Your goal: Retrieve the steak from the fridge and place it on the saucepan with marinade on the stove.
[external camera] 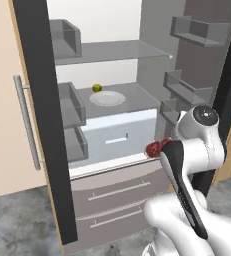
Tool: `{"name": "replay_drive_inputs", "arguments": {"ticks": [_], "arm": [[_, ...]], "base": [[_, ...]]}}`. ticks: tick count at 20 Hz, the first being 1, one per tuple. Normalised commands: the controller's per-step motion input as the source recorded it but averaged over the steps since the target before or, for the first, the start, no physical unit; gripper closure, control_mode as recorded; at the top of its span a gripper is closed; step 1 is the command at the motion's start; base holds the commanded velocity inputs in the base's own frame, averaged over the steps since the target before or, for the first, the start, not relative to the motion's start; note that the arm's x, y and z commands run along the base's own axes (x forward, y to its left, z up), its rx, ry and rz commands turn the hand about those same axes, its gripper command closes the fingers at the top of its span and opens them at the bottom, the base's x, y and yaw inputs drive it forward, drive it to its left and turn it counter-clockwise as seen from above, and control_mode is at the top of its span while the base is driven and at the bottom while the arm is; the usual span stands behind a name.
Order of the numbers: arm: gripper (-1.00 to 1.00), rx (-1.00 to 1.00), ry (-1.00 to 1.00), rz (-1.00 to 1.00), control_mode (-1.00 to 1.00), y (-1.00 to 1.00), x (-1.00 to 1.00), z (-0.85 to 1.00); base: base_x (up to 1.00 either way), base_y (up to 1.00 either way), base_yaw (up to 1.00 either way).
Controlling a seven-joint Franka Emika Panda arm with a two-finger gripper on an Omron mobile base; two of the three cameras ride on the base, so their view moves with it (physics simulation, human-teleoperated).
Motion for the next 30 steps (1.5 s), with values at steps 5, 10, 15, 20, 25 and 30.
{"name": "replay_drive_inputs", "arguments": {"ticks": [5, 10, 15, 20, 25, 30], "arm": [[1.00, 0.00, 0.00, 0.00, 1.00, 0.00, 0.00, 0.00], [1.00, 0.00, 0.00, 0.00, 1.00, 0.00, 0.00, 0.00], [1.00, 0.00, 0.00, 0.00, 1.00, 0.00, 0.00, 0.00], [1.00, 0.00, 0.00, 0.00, 1.00, 0.00, 0.00, 0.00], [1.00, 0.00, 0.00, 0.00, 1.00, 0.00, 0.00, 0.00], [1.00, 0.00, 0.00, 0.00, 1.00, 0.00, 0.00, 0.00]], "base": [[-0.39, -0.18, -0.43], [-0.39, 0.07, -0.47], [-0.53, 0.01, -0.54], [-0.79, 0.00, -0.61], [-0.99, 0.00, -0.55], [-0.63, -0.42, -0.70]]}}
